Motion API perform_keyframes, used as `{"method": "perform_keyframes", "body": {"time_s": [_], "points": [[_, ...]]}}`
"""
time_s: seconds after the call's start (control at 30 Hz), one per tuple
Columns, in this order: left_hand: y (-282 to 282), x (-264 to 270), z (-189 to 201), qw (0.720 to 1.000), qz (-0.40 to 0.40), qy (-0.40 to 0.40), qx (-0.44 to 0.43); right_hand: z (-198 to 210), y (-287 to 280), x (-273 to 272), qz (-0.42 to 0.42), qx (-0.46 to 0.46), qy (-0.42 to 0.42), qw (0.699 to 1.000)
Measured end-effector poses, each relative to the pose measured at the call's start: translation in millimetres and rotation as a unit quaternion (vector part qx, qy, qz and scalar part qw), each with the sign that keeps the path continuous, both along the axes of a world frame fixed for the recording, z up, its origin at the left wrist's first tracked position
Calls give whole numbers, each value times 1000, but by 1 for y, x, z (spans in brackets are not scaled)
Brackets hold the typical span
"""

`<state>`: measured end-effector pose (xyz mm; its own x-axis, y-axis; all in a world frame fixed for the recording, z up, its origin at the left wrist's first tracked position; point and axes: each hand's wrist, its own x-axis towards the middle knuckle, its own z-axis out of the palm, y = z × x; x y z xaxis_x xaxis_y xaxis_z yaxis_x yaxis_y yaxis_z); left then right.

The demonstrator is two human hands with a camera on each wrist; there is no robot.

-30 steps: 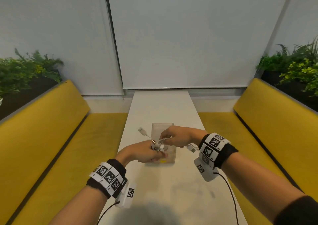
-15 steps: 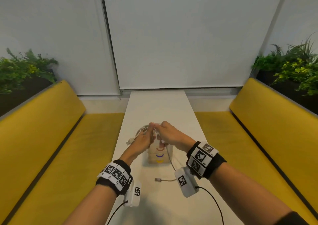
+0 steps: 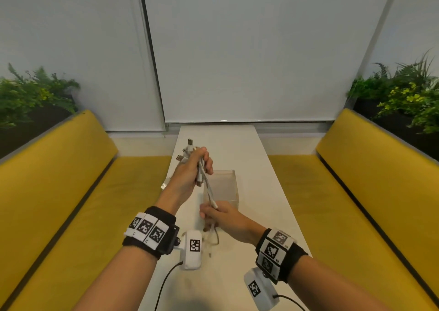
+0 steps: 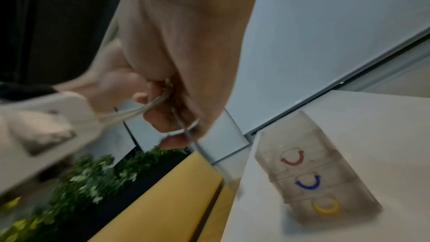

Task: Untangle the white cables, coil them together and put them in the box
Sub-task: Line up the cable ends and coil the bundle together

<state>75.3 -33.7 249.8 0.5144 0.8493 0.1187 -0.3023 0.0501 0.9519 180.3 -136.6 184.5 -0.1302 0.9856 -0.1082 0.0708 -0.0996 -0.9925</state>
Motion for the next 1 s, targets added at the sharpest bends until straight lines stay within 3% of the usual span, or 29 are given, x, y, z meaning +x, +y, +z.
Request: {"method": "perform_keyframes", "body": {"time_s": [0.13, 0.27, 0.43, 0.57, 0.63, 0.7, 0.83, 1.0], "points": [[-10, -2, 10, 996, -85, -7, 7, 3, 5, 7, -9, -36, 71, 997], [-25, -1, 12, 981, -178, -65, -42, 7, 12, 17, 16, -73, 158, 985], [-35, -3, 13, 954, -278, -98, -51, 5, 16, 25, 71, -100, 128, 984], [-40, -11, 10, 928, -366, -65, -30, 6, 23, 40, 138, -145, 133, 971], [-43, -16, 9, 918, -395, -27, -12, 11, 29, 53, 161, -158, 111, 968], [-45, -20, 8, 912, -410, 21, -8, 26, 31, 66, 175, -169, 36, 969], [-54, -21, 6, 910, -371, 175, 63, 66, 27, 79, 172, -193, -83, 962], [-64, -8, -4, 836, -337, 395, 174, 79, 27, 64, 126, -224, -175, 950]]}}
